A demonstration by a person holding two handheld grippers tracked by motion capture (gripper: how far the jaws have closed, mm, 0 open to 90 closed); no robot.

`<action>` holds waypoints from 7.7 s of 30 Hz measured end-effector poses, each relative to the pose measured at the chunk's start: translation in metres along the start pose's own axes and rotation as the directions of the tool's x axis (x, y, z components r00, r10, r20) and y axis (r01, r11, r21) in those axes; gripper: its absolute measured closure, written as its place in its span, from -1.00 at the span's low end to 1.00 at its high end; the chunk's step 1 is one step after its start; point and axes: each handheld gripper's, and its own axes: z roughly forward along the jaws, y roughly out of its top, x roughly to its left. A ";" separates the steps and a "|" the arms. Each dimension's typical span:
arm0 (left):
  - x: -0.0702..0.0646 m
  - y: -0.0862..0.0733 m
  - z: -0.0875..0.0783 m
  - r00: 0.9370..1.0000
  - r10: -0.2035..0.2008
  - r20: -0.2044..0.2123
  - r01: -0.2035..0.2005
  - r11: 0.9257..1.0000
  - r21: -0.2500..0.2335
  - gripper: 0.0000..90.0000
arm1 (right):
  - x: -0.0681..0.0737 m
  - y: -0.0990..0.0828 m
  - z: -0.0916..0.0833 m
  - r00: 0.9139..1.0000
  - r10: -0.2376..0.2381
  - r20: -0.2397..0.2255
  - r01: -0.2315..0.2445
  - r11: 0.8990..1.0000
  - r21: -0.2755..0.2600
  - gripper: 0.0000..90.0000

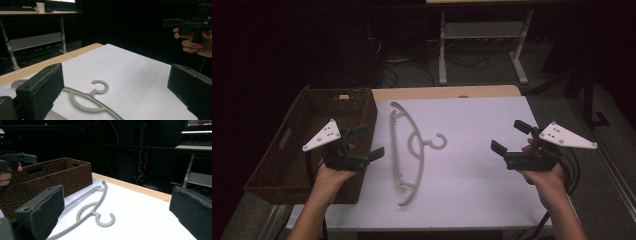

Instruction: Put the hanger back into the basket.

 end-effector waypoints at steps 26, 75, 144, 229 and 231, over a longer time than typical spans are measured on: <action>-0.012 -0.007 0.091 0.998 0.018 -0.066 0.001 0.963 0.269 -0.99 | -0.005 -0.007 0.009 1.000 -0.007 0.018 0.005 0.990 0.139 -1.00; 0.093 -0.063 0.213 0.942 0.014 -0.336 0.196 0.789 0.582 1.00 | -0.005 -0.007 0.011 1.000 -0.005 0.004 0.005 0.990 0.139 -1.00; 0.042 -0.053 0.281 0.997 -0.041 -0.063 0.071 0.791 0.607 1.00 | -0.008 -0.005 0.006 1.000 0.008 0.010 -0.009 0.993 0.115 -1.00; -0.010 -0.065 0.195 0.999 0.013 0.031 -0.028 0.817 0.576 0.59 | -0.004 -0.010 0.012 1.000 -0.005 0.008 0.004 0.990 0.144 -1.00; -0.010 -0.058 0.187 0.998 0.019 0.057 -0.047 0.831 0.555 0.51 | -0.004 -0.010 0.011 1.000 -0.006 0.008 0.005 0.990 0.142 -1.00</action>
